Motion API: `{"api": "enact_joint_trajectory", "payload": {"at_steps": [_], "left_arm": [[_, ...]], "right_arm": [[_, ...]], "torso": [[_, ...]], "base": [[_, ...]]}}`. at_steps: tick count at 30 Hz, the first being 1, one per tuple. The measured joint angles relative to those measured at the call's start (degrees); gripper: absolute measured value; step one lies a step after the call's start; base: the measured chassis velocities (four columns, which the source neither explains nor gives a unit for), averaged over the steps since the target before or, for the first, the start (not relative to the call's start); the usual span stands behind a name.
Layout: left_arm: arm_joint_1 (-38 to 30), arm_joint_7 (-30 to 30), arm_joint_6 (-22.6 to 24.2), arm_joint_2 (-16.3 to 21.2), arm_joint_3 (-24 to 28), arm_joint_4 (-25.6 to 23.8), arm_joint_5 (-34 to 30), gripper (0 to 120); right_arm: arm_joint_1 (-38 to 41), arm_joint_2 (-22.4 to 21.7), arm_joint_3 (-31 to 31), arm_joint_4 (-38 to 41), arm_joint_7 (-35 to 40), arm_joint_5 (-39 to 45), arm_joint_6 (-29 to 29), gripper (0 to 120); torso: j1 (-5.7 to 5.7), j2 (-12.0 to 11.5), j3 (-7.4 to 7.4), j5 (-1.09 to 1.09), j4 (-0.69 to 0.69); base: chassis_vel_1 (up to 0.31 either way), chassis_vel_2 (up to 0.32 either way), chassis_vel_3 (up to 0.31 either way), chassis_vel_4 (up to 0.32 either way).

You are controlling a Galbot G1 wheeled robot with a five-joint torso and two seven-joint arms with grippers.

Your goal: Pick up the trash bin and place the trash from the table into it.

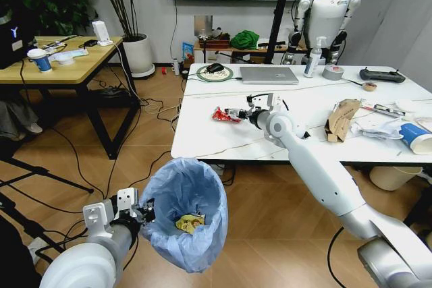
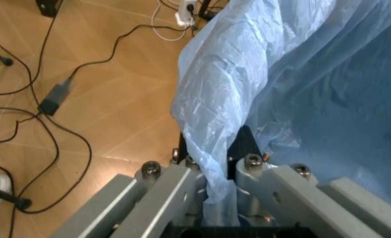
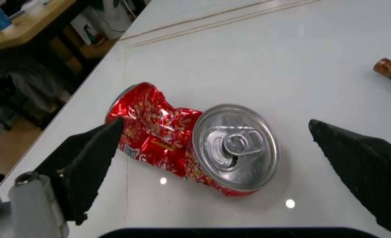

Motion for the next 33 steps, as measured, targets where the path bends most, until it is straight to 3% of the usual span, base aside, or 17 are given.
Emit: {"api": "enact_joint_trajectory", "payload": {"at_steps": [20, 33], "left_arm": [[-0.01, 0.1, 0.0, -0.13, -0.55, 0.0, 0.04, 0], [-0.29, 0.31, 0.0, -0.13, -0.35, 0.0, 0.03, 0]], "right_arm": [[-0.12, 0.95, -0.77, -2.83, -0.71, -1.73, 1.45, 99], [-0.62, 0.83, -0.76, -2.99, -0.92, -1.97, 2.07, 83]], "torso": [[0.0, 0.0, 0.0, 0.0, 0.0], [0.0, 0.0, -0.01, 0.0, -0.01]], "base": [[0.0, 0.0, 0.0, 0.0], [0.0, 0.0, 0.0, 0.0]]}}
